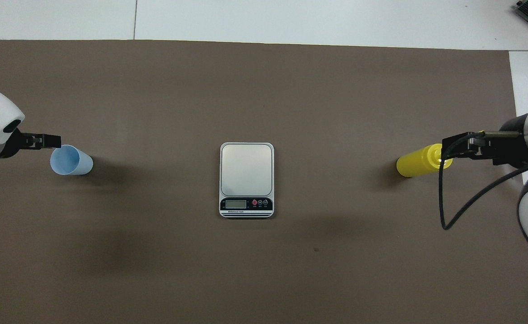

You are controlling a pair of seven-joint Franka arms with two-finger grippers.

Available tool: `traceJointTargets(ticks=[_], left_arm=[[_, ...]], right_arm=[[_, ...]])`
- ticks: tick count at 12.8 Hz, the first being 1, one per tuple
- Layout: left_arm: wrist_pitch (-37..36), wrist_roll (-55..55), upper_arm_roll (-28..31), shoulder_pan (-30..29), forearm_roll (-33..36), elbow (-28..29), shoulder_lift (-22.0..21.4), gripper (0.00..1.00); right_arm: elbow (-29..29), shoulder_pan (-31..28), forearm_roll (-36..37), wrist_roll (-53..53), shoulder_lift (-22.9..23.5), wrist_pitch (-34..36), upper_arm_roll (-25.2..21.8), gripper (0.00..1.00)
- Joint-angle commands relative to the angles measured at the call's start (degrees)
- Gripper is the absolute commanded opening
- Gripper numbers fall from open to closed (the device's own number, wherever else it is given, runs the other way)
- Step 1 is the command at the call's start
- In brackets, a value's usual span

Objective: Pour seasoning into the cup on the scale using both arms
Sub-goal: 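Close the left gripper on the rim of the blue cup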

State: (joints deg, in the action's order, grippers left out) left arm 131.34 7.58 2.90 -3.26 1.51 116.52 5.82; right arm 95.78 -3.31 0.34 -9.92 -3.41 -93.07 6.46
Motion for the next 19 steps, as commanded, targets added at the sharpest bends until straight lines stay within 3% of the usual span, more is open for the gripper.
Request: traceJointTargets(ticks=[1, 19], left_arm=[[2.1, 1.2, 0.3, -0.3, -0.8, 1.2, 0.4, 1.0], [4.4, 2.0, 0.4, -0.4, -0.8, 7.7, 1.0, 1.0]], right_arm=[[0.5, -0.7, -0.2, 1.2, -0.9, 0.5, 0.3, 1.0], [0.5, -0.7, -0.2, 1.2, -0.9, 0.6, 0.3, 1.0]])
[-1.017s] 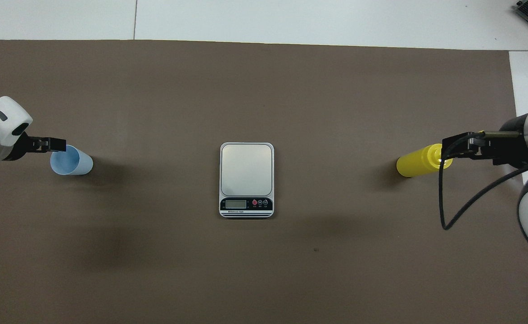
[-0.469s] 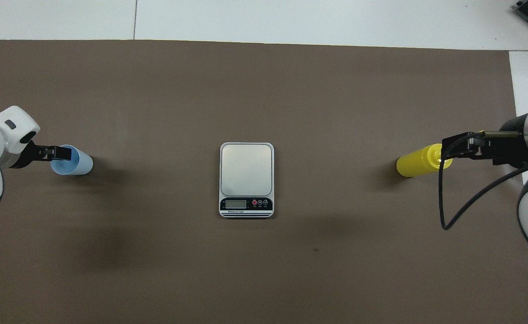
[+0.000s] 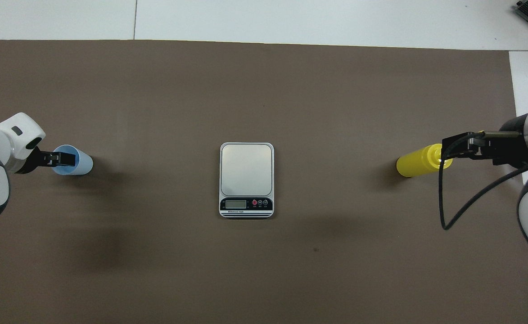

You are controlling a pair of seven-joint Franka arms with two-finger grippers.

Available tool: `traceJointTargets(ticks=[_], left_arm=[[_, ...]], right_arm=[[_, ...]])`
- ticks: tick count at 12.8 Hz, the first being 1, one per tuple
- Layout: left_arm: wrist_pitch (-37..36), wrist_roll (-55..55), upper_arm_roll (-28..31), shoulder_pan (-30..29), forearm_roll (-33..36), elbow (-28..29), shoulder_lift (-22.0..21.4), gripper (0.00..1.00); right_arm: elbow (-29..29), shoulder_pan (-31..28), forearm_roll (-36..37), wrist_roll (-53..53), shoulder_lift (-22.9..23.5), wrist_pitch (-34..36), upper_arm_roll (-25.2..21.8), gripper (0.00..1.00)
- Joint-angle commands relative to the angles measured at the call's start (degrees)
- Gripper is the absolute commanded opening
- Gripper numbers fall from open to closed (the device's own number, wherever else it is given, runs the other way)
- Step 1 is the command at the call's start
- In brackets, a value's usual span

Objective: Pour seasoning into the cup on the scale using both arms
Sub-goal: 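Close the left gripper on the rim of the blue cup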

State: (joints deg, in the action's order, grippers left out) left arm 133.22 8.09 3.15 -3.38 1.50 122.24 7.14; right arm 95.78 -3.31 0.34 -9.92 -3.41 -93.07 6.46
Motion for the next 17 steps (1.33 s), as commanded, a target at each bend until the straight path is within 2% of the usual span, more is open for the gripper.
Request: traceJointTargets(ticks=[1, 4, 6, 7, 11, 15, 17], left_arm=[[3.4, 1.5, 0.1, -0.3, -0.8, 2.4, -0.2, 1.0], [3.6, 1.4, 0.1, -0.3, -0.8, 2.4, 0.5, 1.0], [3.6, 1.5, 0.1, -0.2, -0.8, 2.4, 0.6, 0.87], [3.6, 1.4, 0.1, -0.2, -0.8, 2.3, 0.5, 0.75], [3.5, 1.4, 0.1, -0.2, -0.8, 2.2, 0.6, 0.41], [3.4, 1.4, 0.1, -0.2, -0.8, 2.1, 0.6, 0.18], [3.4, 1.4, 0.1, -0.2, -0.8, 2.0, 0.6, 0.12]], right_arm=[[0.5, -0.7, -0.2, 1.2, -0.9, 0.5, 0.3, 1.0], [0.5, -0.7, -0.2, 1.2, -0.9, 0.6, 0.3, 1.0], [0.5, -0.7, -0.2, 1.2, -0.9, 0.5, 0.3, 1.0], [0.5, -0.7, -0.2, 1.2, -0.9, 0.6, 0.3, 1.0], [0.5, -0.7, -0.2, 1.2, -0.9, 0.5, 0.3, 1.0], [0.5, -0.7, -0.2, 1.2, -0.9, 0.5, 0.3, 1.0], [0.5, -0.7, -0.2, 1.2, -0.9, 0.5, 0.3, 1.0]])
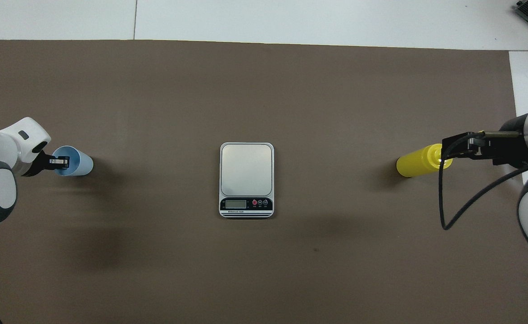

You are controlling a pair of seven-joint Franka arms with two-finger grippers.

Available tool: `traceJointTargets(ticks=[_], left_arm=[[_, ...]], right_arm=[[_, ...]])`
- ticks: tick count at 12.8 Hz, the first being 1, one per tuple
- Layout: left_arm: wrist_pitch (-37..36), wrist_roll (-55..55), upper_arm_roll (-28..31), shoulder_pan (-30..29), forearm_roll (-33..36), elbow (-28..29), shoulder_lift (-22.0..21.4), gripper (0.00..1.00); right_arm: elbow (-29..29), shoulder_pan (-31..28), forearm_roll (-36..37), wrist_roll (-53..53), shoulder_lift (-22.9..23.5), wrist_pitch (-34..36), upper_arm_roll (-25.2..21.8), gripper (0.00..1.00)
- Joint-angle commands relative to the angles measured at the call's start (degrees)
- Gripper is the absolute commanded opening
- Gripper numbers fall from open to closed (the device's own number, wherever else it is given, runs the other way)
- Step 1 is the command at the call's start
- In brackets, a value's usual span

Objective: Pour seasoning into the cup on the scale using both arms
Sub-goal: 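Close the left gripper on the rim of the blue cup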

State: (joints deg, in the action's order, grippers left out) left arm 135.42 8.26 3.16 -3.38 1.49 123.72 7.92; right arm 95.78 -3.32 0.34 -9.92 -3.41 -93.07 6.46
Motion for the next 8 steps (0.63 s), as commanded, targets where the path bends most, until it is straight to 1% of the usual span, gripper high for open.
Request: traceJointTargets(ticks=[1, 2, 3, 5, 8], left_arm=[[1.2, 1.2, 0.1, -0.2, -0.8, 0.6, -0.2, 0.09], [1.1, 1.2, 0.1, -0.2, -0.8, 0.5, -0.2, 0.05], [0.9, 1.1, 0.1, -0.2, -0.8, 0.4, -0.2, 0.04], [0.5, 1.1, 0.1, -0.2, -0.8, 0.0, 0.1, 0.04], [-0.2, -1.1, -0.7, 0.3, -1.6, -2.9, 1.3, 0.04]], right_arm=[[0.5, -0.7, -0.2, 1.2, -0.9, 0.6, 0.3, 1.0], [0.5, -0.7, -0.2, 1.2, -0.9, 0.5, 0.3, 1.0], [0.5, -0.7, -0.2, 1.2, -0.9, 0.5, 0.3, 1.0], [0.5, -0.7, -0.2, 1.2, -0.9, 0.5, 0.3, 1.0], [0.5, -0.7, -0.2, 1.2, -0.9, 0.5, 0.3, 1.0]])
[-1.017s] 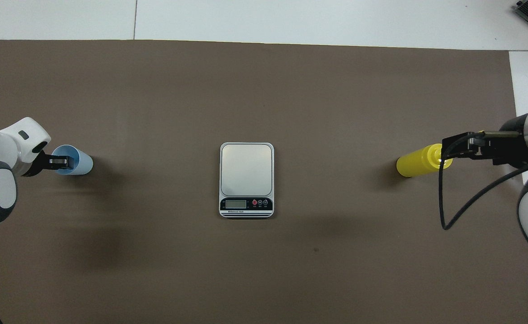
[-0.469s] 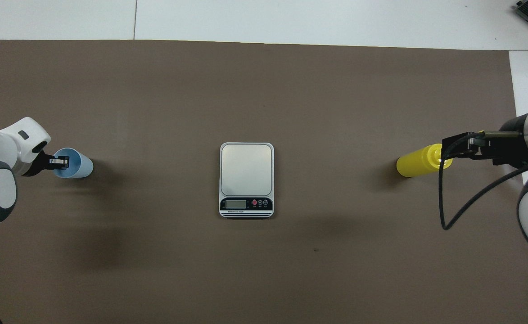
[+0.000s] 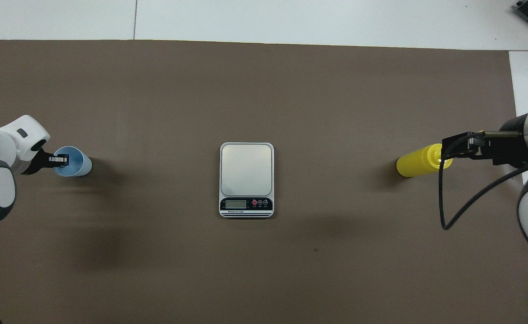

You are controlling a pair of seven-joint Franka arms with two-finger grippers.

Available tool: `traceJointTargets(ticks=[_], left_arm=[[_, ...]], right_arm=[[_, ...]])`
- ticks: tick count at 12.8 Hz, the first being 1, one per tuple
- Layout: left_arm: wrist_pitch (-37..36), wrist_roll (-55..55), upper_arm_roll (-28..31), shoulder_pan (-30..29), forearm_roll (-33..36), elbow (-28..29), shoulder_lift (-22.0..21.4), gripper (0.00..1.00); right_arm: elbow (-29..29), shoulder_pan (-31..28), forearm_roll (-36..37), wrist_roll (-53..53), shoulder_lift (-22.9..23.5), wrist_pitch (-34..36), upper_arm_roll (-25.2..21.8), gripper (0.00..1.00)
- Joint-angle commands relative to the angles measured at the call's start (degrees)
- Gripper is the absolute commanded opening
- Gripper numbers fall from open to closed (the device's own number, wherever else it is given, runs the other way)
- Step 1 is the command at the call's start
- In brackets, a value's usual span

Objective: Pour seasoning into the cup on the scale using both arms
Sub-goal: 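Lift the blue cup with the left gripper and carry it over the scale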

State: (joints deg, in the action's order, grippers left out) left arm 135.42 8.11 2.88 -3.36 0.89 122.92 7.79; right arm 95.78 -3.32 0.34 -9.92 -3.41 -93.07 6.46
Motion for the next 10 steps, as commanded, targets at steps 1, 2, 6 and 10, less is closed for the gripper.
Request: traceJointTargets(ticks=[1, 2, 6, 10], left_arm=[[-0.8, -2.5, -0.7, 0.5, -2.1, -3.2, 1.7, 0.04], [-1.6, -4.1, -1.6, 0.5, -2.4, -4.3, 2.0, 0.04], [-5.9, -12.4, -5.6, 0.6, -2.4, -9.3, 3.0, 0.04], [-16.7, -21.4, -10.6, 0.5, -1.5, -16.9, 3.0, 0.04]], right_arm=[[0.5, -0.7, -0.2, 1.2, -0.9, 0.5, 0.3, 1.0], [0.5, -0.7, -0.2, 1.2, -0.9, 0.6, 0.3, 1.0], [0.5, -0.7, -0.2, 1.2, -0.9, 0.5, 0.3, 1.0], [0.5, -0.7, -0.2, 1.2, -0.9, 0.5, 0.3, 1.0]])
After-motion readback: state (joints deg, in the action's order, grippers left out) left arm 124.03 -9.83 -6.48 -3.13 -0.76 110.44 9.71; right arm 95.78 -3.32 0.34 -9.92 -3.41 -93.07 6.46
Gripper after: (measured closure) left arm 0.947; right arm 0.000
